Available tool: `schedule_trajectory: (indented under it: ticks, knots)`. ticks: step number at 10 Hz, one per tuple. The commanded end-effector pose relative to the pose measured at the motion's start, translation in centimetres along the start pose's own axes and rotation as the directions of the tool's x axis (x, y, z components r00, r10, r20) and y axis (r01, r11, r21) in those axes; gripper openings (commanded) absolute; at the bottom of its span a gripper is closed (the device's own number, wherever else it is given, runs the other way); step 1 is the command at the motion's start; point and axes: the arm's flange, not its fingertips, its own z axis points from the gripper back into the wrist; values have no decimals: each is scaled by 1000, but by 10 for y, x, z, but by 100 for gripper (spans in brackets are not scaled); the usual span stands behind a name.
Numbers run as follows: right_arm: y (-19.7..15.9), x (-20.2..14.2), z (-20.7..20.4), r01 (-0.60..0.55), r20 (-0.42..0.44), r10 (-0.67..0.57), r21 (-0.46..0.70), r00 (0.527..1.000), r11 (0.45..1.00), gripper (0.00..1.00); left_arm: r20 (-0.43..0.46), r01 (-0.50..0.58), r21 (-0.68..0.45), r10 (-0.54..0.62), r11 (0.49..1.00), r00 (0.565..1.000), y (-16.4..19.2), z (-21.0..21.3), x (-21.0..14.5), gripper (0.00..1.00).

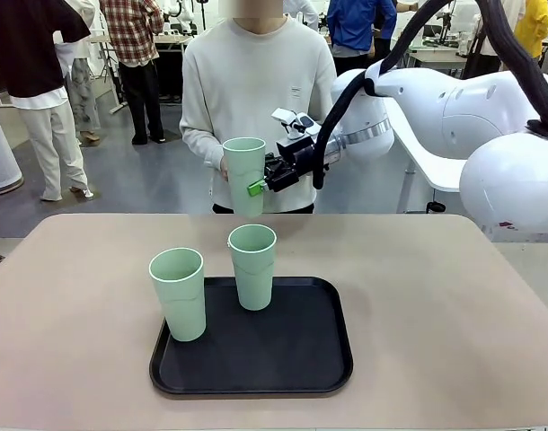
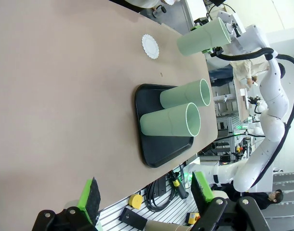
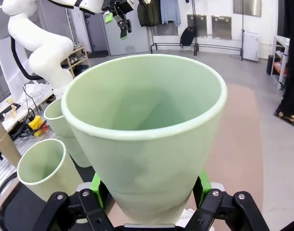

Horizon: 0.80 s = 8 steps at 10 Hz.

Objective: Place coasters on the table and set cups on them.
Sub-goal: Pick up one Reusable plastic cup and place it on a coaster set by the human.

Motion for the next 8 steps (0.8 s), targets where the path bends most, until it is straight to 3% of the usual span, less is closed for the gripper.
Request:
schedule_trajectory:
  ticks: [1, 6, 8]
  knots:
    - [3, 0, 3, 2, -1, -2, 20, 1000, 1000, 83, 12, -1, -13, 1, 1000, 1000, 0, -1, 1, 100]
    - [2, -22, -10, -14, 35, 16, -73, 999, 997, 83, 12, -1, -13, 1, 1000, 1000, 0, -1, 1, 100]
    - [3, -33, -10, -74, 14, 76, -122, 997, 990, 83, 12, -1, -13, 1, 1000, 1000, 0, -1, 1, 100]
